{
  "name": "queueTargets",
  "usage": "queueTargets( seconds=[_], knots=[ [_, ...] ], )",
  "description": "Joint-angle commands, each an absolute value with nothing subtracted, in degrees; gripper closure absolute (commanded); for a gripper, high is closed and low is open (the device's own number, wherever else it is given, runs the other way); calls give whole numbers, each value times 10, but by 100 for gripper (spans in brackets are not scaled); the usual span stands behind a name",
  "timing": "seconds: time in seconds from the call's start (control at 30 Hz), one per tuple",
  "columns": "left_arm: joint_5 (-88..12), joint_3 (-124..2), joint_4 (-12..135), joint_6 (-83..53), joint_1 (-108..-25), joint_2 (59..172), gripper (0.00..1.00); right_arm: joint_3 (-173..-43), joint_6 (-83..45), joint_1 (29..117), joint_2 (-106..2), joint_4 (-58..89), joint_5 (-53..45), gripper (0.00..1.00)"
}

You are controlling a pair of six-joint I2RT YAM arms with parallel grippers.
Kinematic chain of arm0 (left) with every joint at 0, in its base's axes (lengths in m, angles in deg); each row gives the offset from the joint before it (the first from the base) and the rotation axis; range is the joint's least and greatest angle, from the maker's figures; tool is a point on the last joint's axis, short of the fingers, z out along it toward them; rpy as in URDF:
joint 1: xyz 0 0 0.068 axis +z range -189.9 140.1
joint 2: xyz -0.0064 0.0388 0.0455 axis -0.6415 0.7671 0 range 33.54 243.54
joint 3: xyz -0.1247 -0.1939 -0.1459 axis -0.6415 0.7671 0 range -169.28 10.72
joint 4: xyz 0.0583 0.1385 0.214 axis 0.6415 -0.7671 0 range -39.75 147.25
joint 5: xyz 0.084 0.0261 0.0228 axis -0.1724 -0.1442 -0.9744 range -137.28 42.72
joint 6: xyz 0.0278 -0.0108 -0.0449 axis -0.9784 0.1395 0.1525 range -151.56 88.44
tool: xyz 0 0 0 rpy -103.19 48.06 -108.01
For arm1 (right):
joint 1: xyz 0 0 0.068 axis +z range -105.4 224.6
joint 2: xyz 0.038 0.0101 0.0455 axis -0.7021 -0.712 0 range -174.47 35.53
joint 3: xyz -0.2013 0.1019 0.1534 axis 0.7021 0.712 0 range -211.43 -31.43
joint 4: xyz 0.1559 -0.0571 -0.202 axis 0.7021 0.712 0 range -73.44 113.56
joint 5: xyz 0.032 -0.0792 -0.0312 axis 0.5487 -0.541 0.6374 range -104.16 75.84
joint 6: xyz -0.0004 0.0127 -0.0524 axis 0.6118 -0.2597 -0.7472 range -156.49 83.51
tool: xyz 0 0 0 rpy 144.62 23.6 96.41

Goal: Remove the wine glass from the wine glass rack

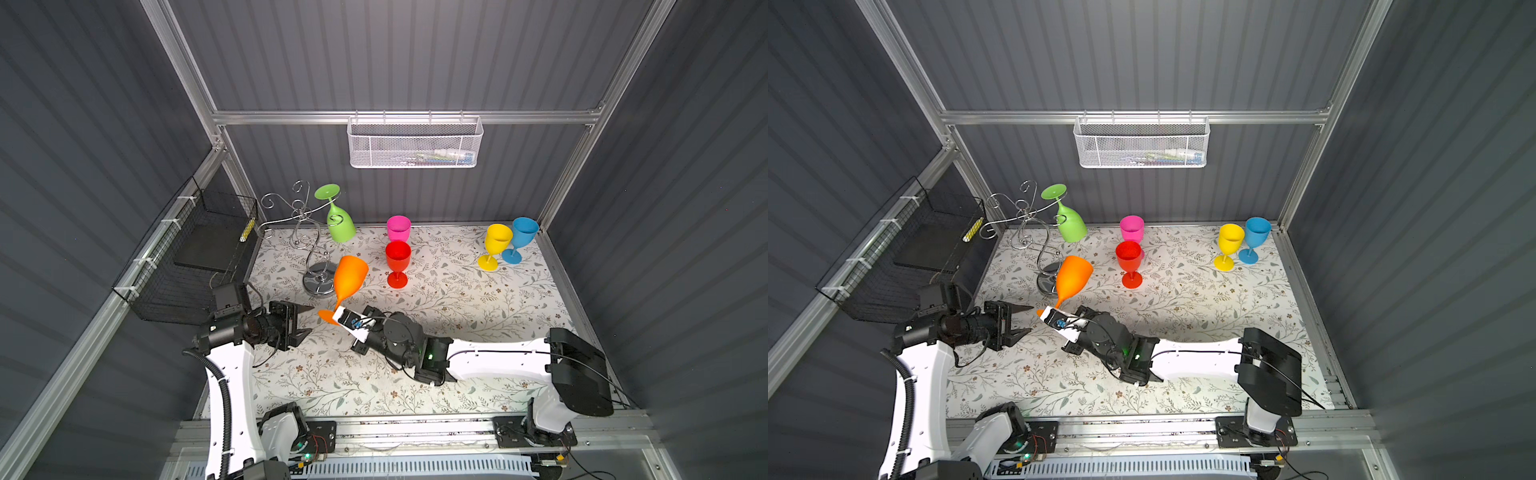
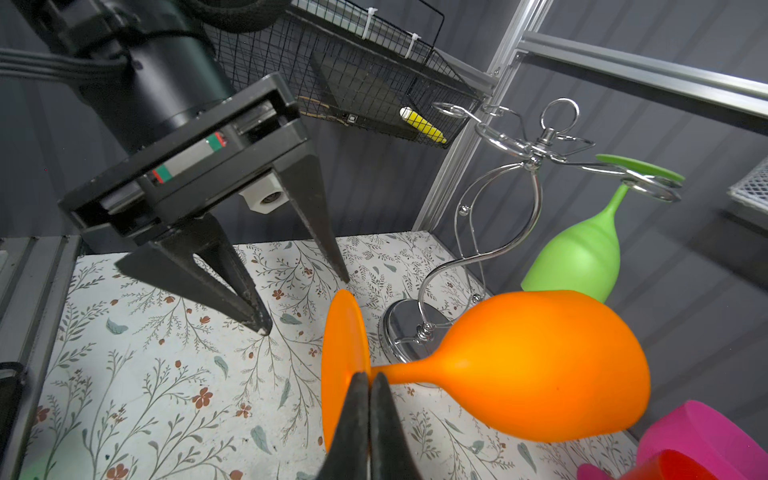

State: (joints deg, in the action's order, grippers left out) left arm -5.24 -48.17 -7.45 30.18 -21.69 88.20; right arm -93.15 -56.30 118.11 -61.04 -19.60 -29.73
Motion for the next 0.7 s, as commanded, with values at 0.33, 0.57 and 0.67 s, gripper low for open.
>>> queueTargets(
  seconds=[0.33, 0.57, 0.67],
  knots=[
    [-65, -490, -101, 288, -214, 892, 44, -946, -701, 1232, -682, -323, -362, 100],
    [-72, -482, -98, 284, -214, 894, 51, -957, -734, 1238, -705, -350, -383, 100],
    [-75, -479, -99, 279, -214, 894, 56, -959, -744, 1239, -708, -355, -385, 100]
  ],
)
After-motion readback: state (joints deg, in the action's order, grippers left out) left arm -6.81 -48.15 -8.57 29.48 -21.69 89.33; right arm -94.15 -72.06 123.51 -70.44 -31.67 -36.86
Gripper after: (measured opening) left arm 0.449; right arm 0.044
